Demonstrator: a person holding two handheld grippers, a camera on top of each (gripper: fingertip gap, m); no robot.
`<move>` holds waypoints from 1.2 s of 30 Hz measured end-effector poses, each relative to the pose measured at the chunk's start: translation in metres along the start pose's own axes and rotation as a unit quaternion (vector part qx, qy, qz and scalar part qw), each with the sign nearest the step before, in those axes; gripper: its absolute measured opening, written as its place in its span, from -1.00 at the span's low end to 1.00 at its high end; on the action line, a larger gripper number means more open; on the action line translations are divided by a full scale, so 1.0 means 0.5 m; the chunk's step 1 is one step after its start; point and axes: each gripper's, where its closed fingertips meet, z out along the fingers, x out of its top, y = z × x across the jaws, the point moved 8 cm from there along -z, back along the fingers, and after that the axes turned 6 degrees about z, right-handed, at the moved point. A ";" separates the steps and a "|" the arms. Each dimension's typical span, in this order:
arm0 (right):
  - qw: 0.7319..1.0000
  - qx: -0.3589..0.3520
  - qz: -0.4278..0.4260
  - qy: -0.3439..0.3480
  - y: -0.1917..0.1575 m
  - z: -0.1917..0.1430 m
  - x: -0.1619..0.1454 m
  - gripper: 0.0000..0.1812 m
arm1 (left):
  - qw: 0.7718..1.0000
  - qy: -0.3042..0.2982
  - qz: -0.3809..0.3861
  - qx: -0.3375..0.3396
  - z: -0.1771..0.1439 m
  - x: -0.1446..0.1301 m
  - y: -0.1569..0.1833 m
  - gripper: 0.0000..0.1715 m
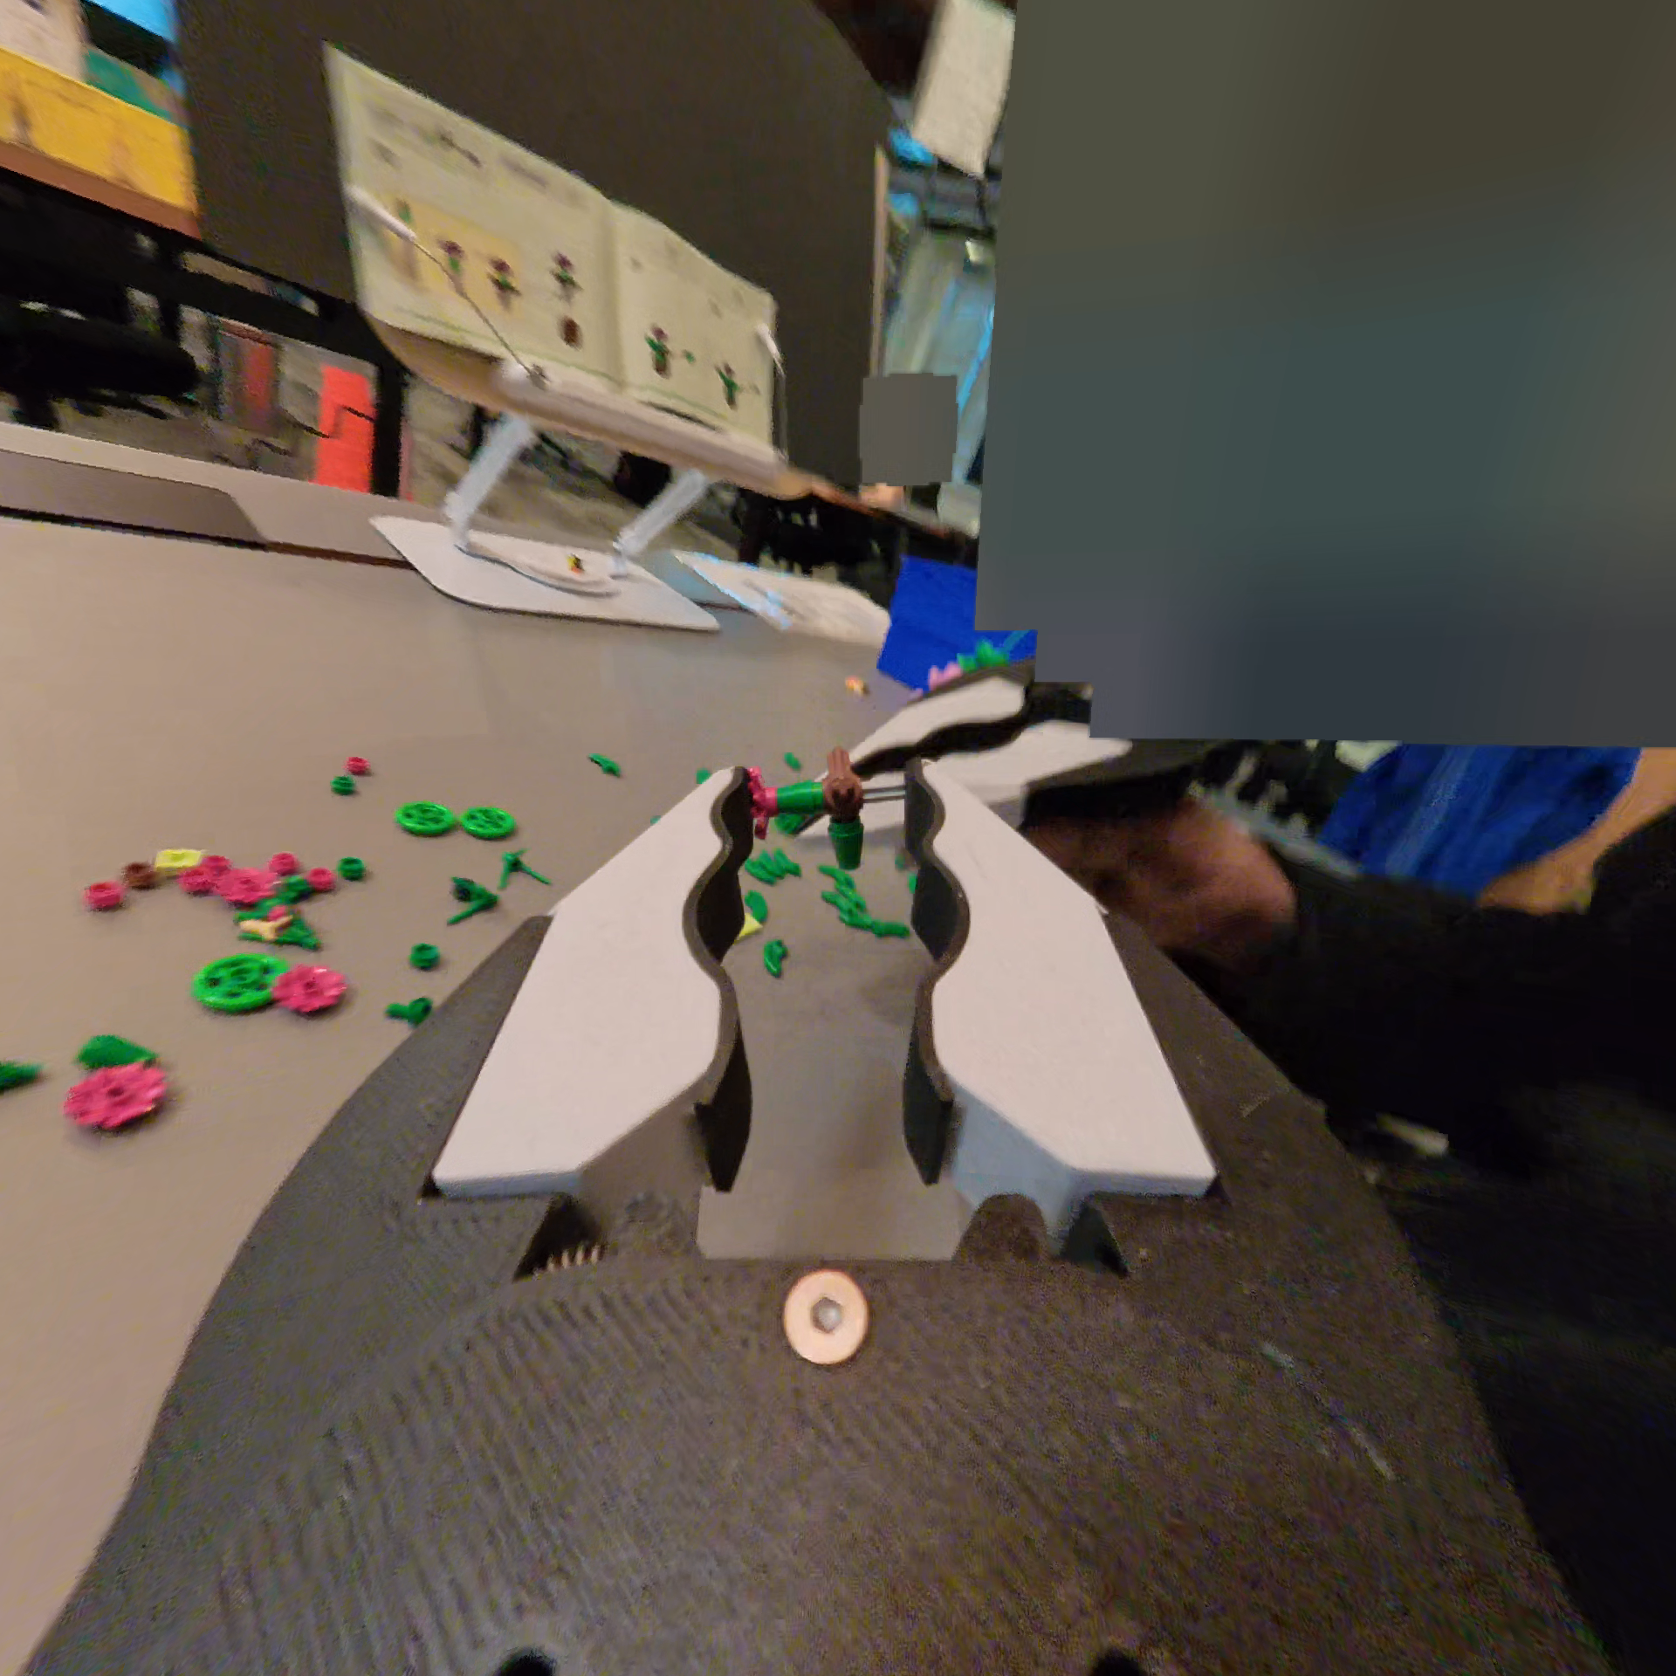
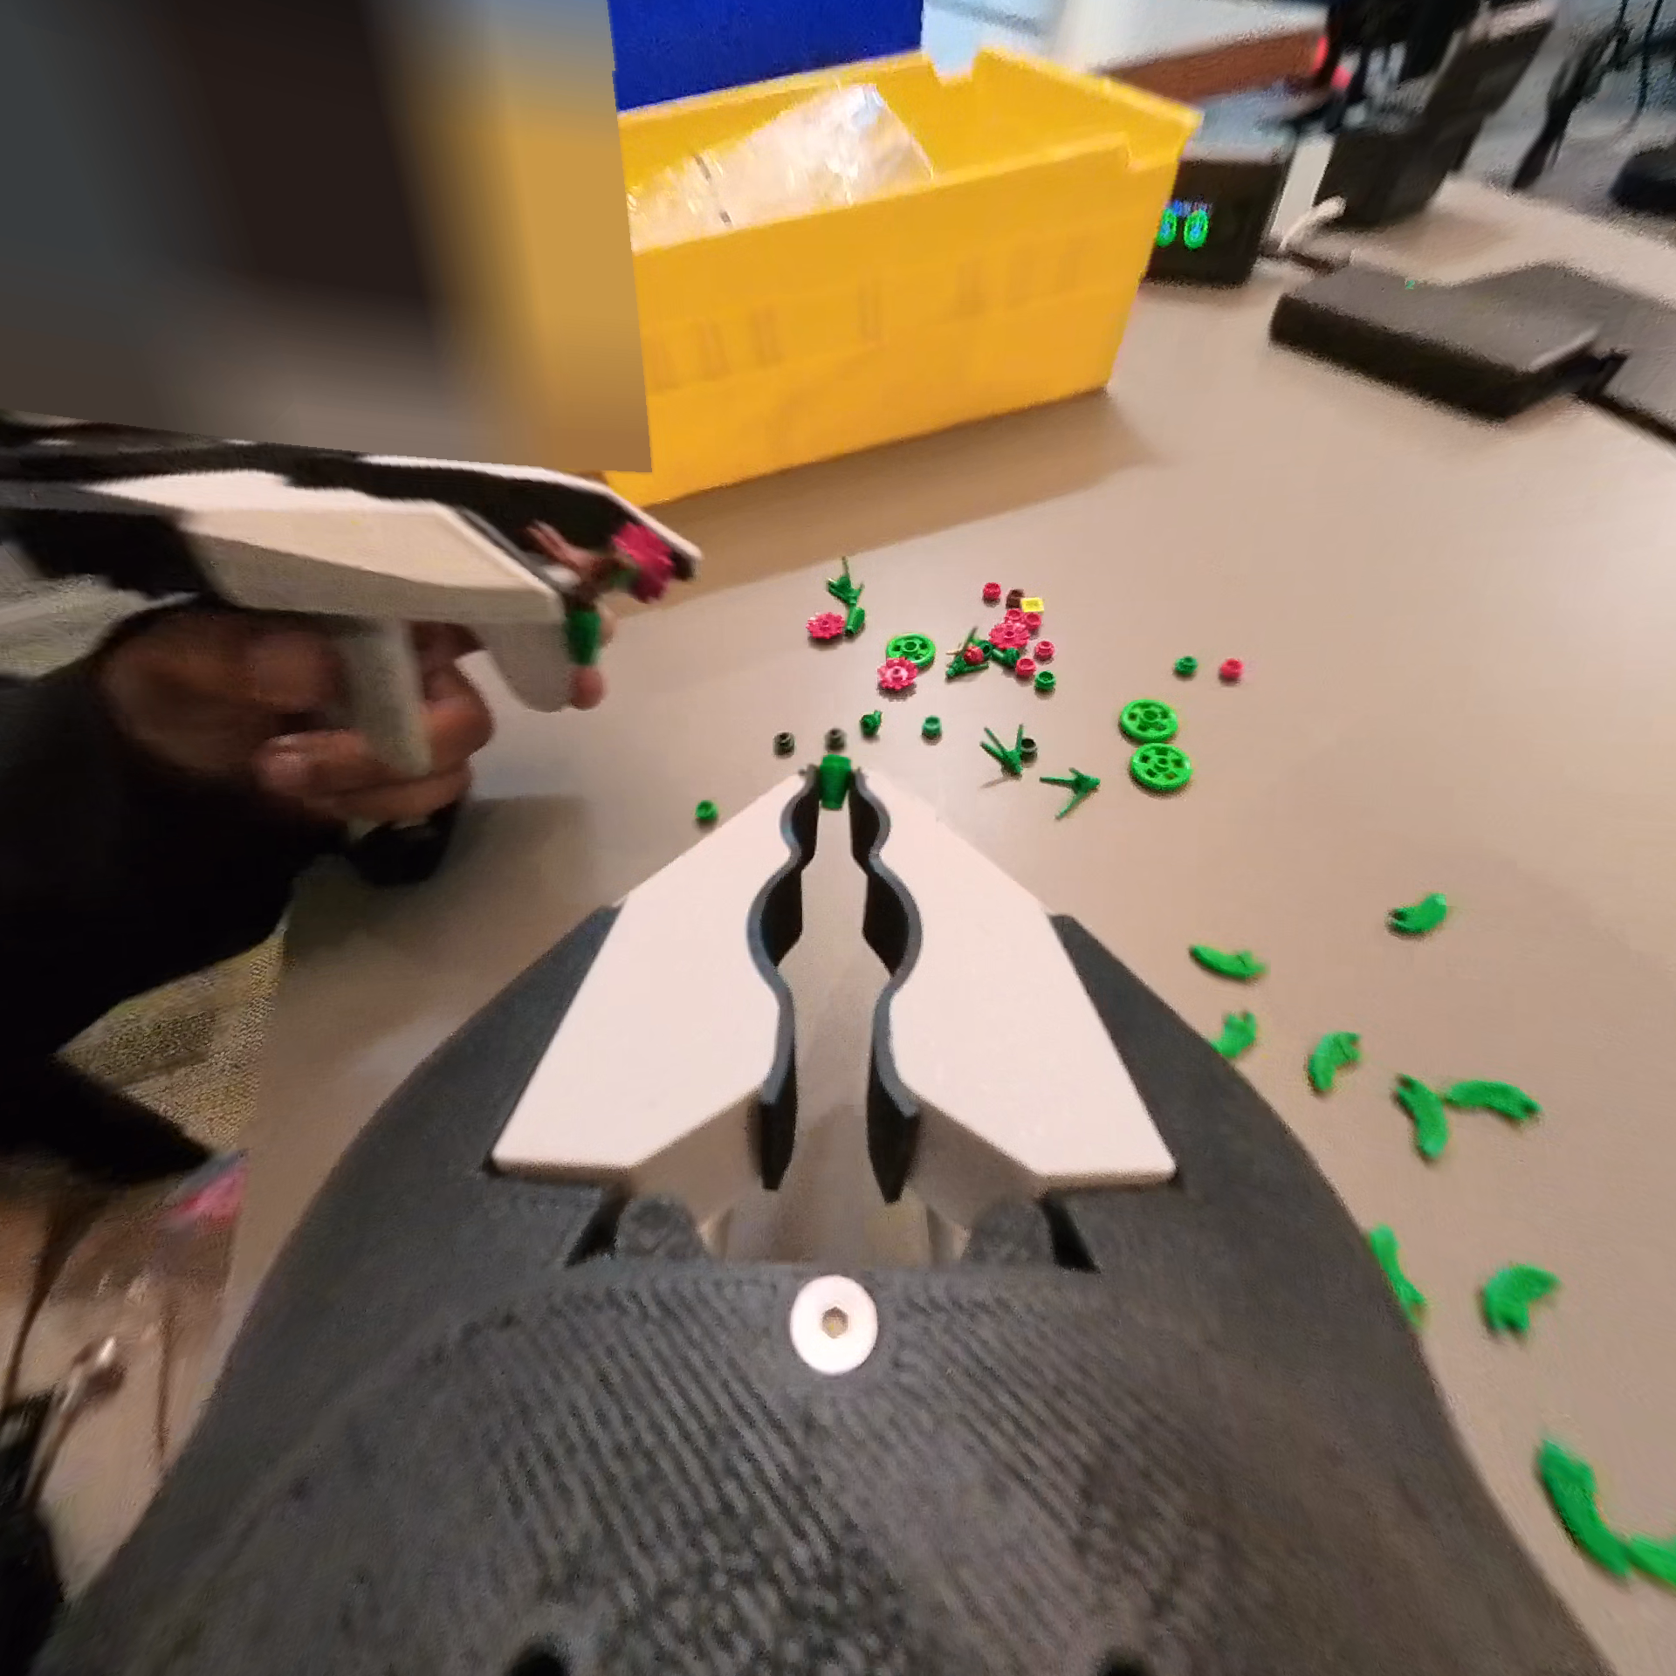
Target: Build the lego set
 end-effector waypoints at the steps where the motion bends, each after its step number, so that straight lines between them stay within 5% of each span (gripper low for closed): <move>1: 1.000 0.010 -0.009 0.013 -0.005 -0.034 -0.006 -0.96 | 0.999 -0.022 0.022 -0.014 0.010 -0.007 0.014 -0.65; 9: 0.984 0.075 -0.076 0.143 -0.069 -0.256 -0.071 -0.96 | 0.974 -0.082 0.128 -0.166 0.076 -0.045 0.161 -0.64; 13: 0.975 0.075 -0.113 0.175 -0.094 -0.307 -0.093 -0.96 | 0.965 -0.045 0.115 -0.230 0.085 -0.038 0.216 -0.64; 29: 0.979 0.108 -0.105 0.135 -0.099 -0.320 -0.113 -0.95 | 0.954 -0.075 0.124 -0.263 0.096 -0.061 0.243 -0.64; 36: 0.982 0.148 -0.103 0.062 -0.101 -0.303 -0.110 -0.96 | 0.949 -0.088 0.159 -0.257 0.091 -0.065 0.241 -0.64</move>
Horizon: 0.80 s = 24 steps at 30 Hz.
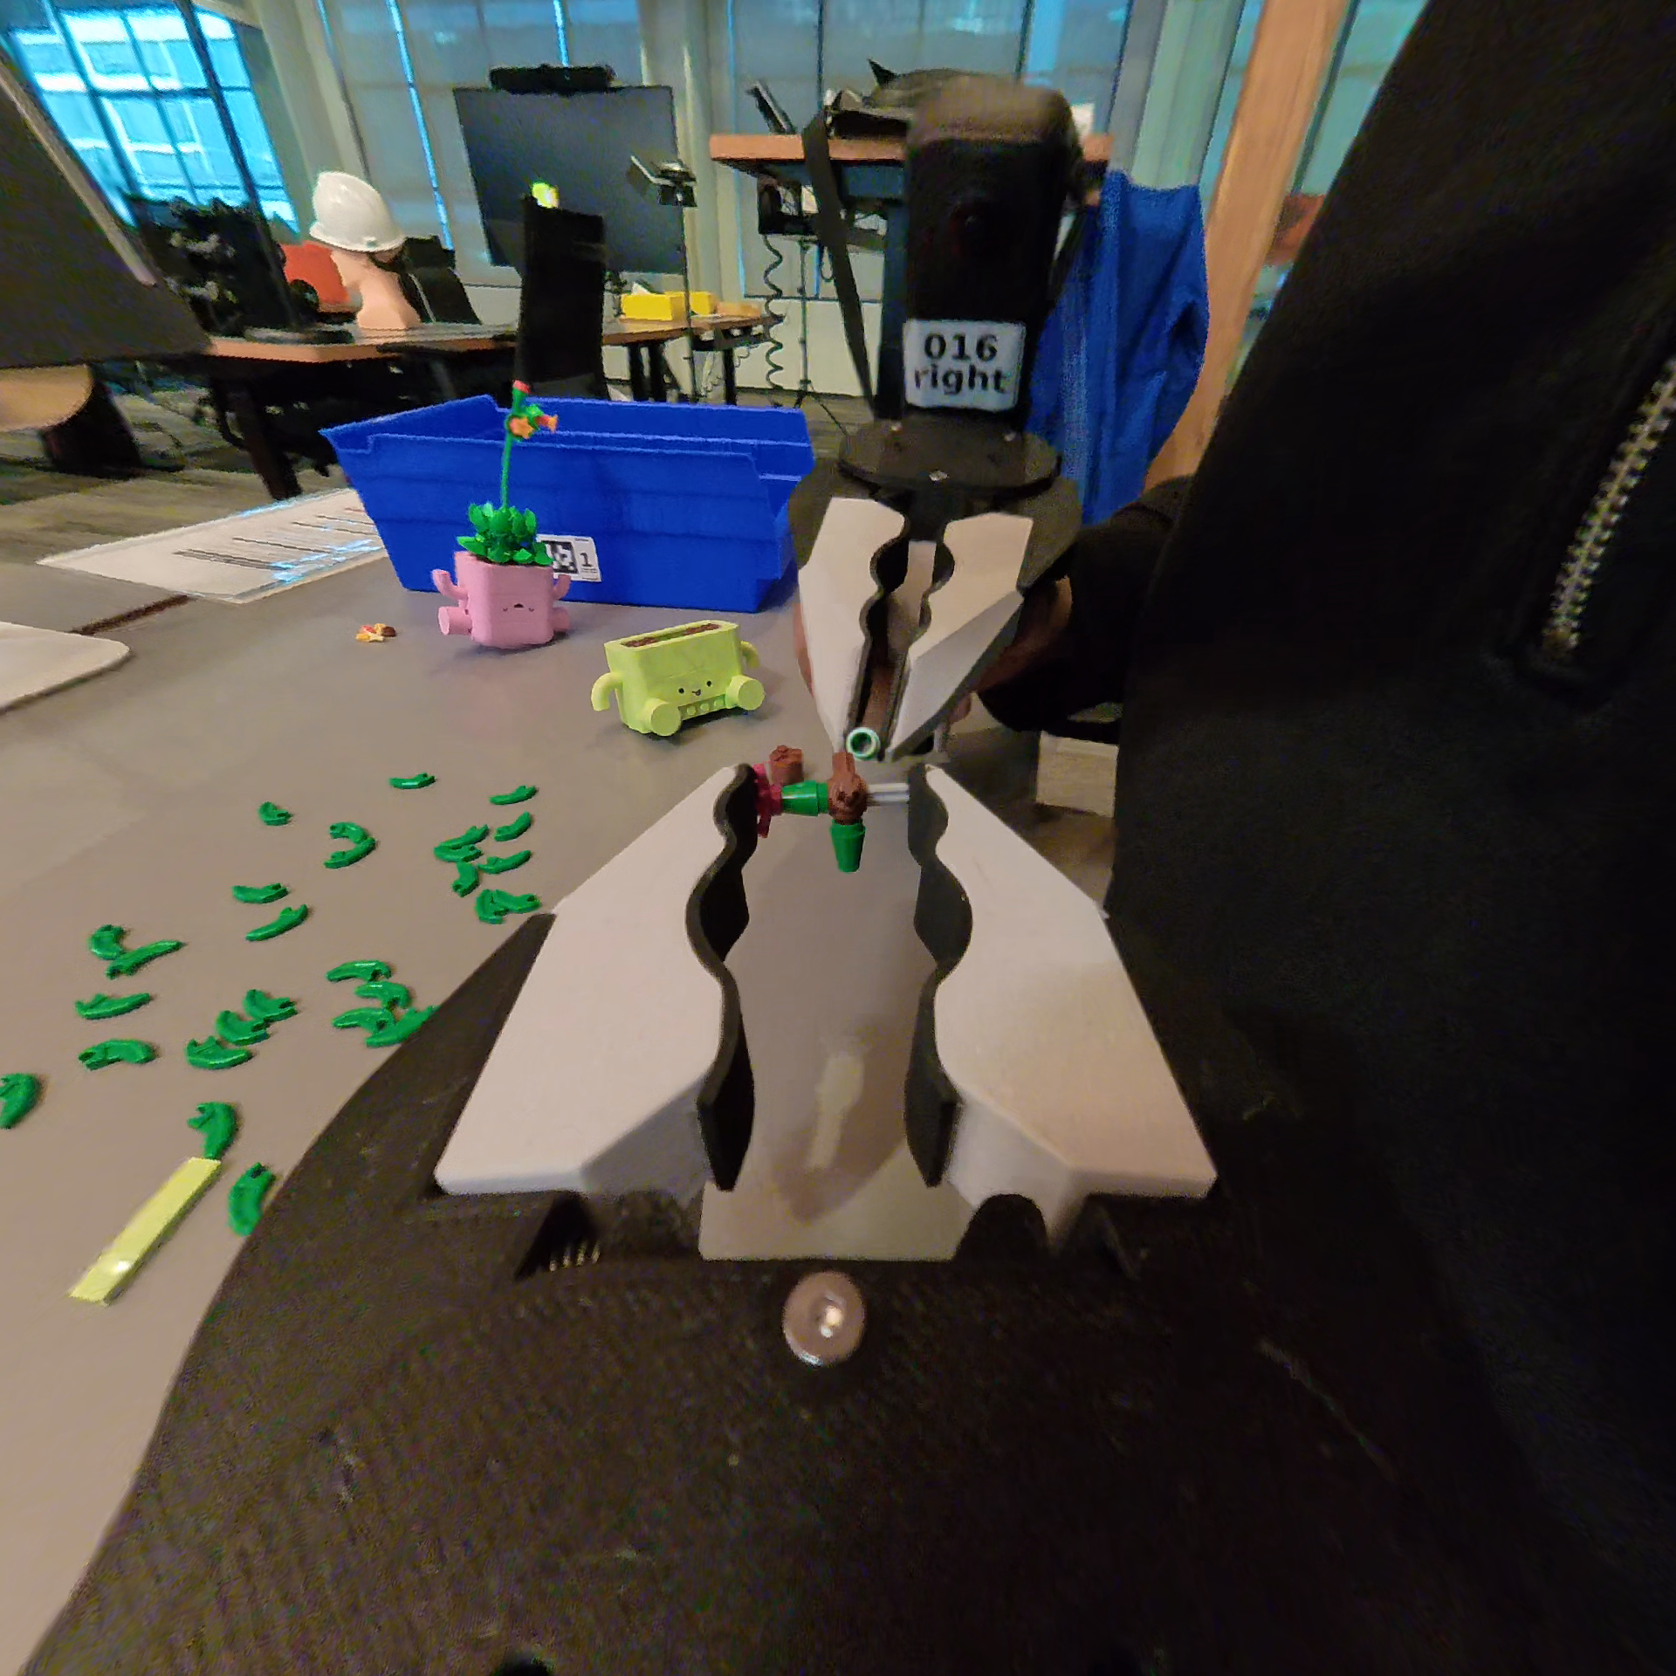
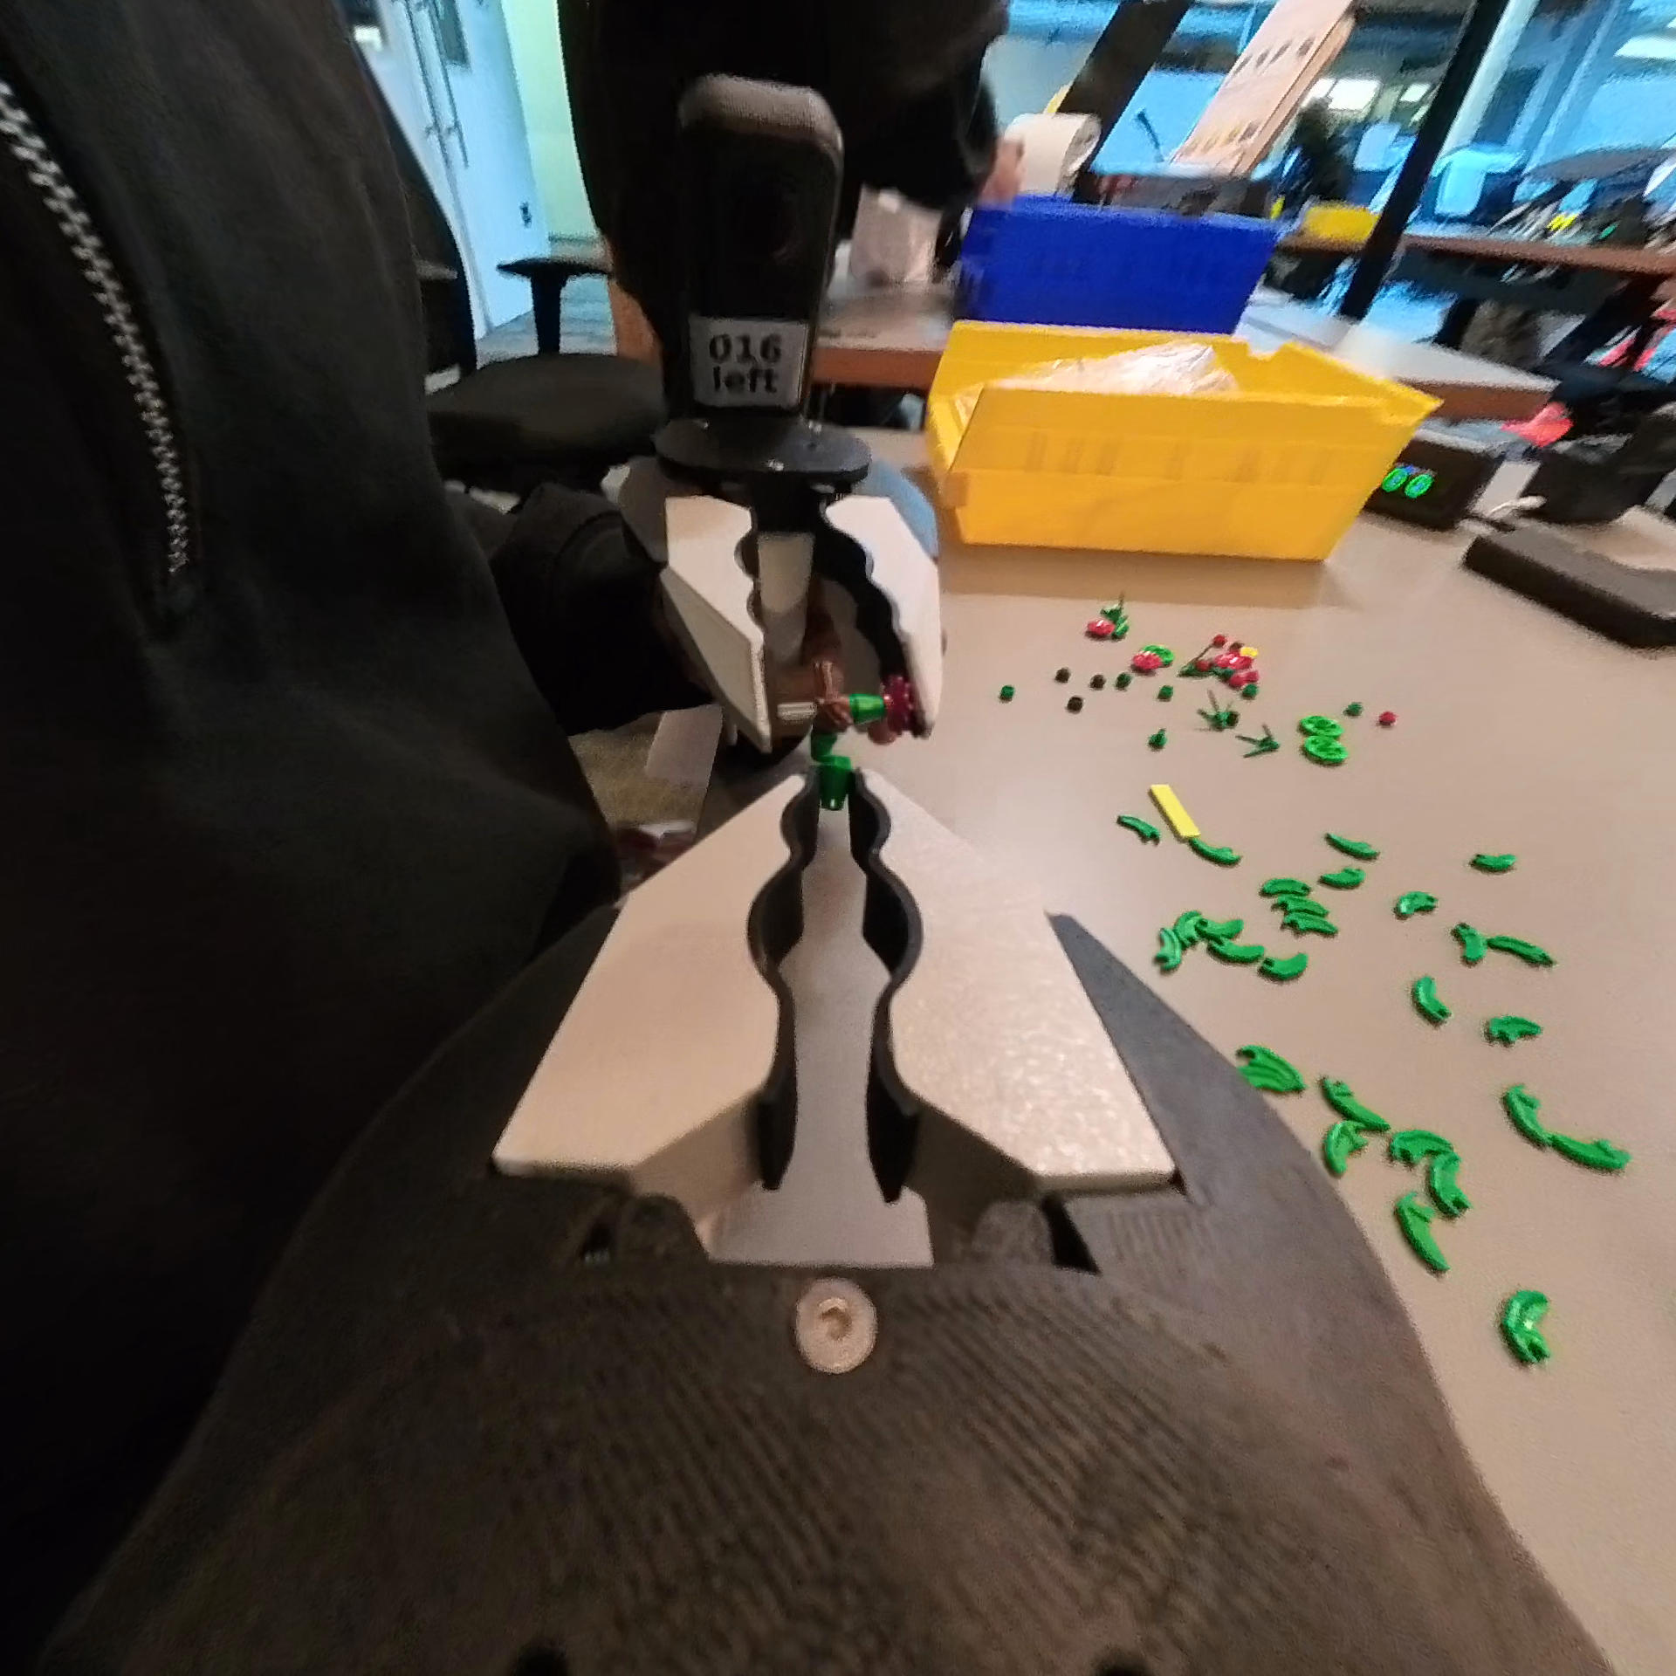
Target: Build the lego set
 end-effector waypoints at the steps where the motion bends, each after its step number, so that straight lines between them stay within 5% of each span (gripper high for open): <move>1: 1.000 0.008 0.003 -0.016 0.002 0.001 0.001 -0.96 | 1.000 -0.006 0.021 0.010 0.001 0.001 0.002 -0.64; 9: 0.991 0.024 -0.079 -0.110 0.011 0.002 0.000 -0.96 | 0.988 -0.087 0.126 0.033 0.025 -0.017 0.025 -0.64; 24: 0.993 0.037 -0.060 -0.095 0.009 0.006 -0.020 -0.96 | 0.989 -0.095 0.113 0.020 0.029 -0.019 0.026 -0.64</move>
